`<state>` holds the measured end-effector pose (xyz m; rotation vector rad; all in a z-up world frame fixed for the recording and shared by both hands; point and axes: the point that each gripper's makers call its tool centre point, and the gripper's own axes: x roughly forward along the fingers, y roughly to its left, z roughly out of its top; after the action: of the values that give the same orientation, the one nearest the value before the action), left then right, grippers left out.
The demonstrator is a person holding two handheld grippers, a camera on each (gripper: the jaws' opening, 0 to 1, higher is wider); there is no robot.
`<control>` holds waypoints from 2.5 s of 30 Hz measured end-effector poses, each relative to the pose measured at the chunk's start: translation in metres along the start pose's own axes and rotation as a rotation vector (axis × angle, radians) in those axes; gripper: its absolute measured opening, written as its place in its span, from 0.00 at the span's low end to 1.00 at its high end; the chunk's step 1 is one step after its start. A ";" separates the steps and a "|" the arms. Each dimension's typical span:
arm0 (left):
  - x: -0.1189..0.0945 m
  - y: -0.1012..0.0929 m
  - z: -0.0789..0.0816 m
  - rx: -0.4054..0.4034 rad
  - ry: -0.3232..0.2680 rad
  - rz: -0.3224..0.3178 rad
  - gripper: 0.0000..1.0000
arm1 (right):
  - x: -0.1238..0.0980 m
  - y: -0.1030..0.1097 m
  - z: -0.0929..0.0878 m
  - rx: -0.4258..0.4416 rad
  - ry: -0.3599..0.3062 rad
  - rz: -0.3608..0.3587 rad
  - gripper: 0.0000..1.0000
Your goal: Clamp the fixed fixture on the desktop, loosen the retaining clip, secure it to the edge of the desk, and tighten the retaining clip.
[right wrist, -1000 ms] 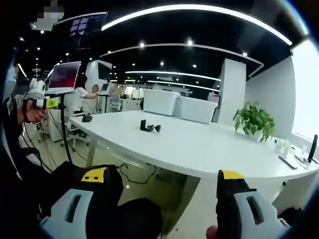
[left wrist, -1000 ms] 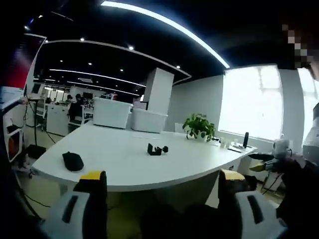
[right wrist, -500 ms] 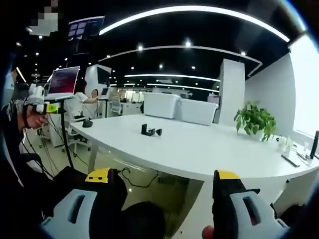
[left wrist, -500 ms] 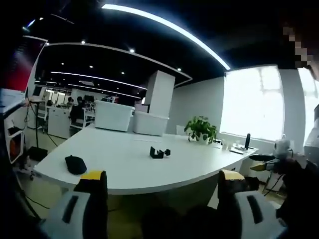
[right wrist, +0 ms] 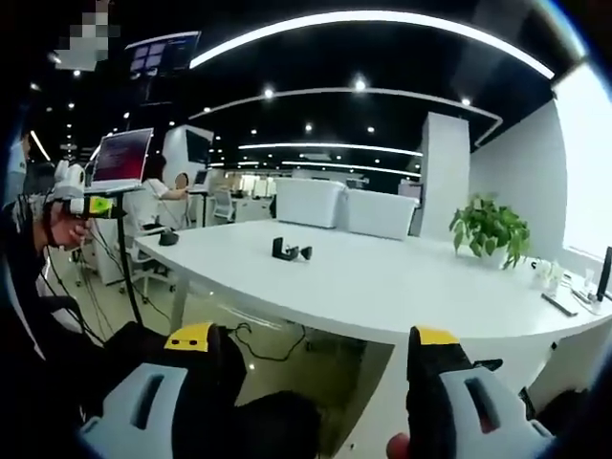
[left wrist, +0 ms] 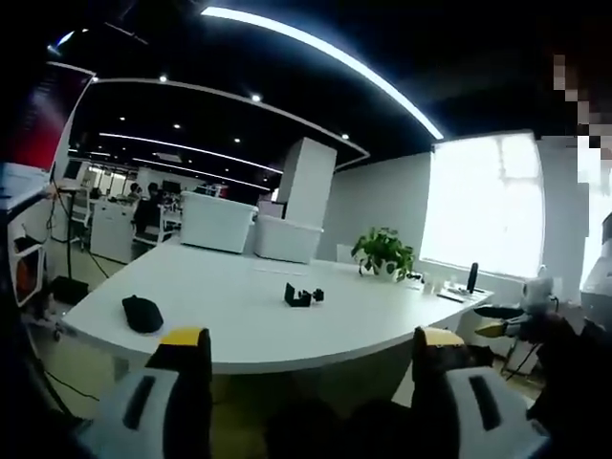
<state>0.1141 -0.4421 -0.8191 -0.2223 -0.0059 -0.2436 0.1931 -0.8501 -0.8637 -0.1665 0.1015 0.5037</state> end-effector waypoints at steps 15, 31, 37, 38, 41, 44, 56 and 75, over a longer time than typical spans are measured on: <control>0.010 -0.003 -0.011 0.036 0.040 0.010 0.86 | 0.005 -0.014 -0.008 0.031 0.010 -0.035 0.73; 0.040 -0.006 -0.015 0.072 0.009 -0.011 0.83 | 0.039 -0.017 -0.018 0.099 0.026 -0.032 0.71; 0.054 -0.009 -0.021 0.072 0.016 -0.028 0.83 | 0.047 -0.010 -0.007 0.099 -0.003 -0.019 0.71; 0.057 -0.009 -0.021 0.080 0.013 -0.028 0.83 | 0.049 -0.010 -0.007 0.097 -0.004 -0.018 0.71; 0.067 -0.008 -0.023 0.120 0.016 -0.026 0.83 | 0.054 -0.010 -0.007 0.103 -0.010 -0.020 0.68; 0.072 -0.010 -0.025 0.124 0.017 -0.034 0.83 | 0.057 -0.011 -0.006 0.107 -0.025 -0.023 0.61; 0.092 -0.001 -0.042 0.174 0.063 0.001 0.83 | 0.083 -0.008 -0.008 0.121 -0.018 0.009 0.62; 0.129 0.008 -0.052 0.229 0.080 0.014 0.83 | 0.123 -0.016 -0.015 0.123 0.007 0.013 0.73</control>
<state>0.2399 -0.4767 -0.8675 0.0149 0.0469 -0.2354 0.3071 -0.8090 -0.8932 -0.0472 0.1401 0.5088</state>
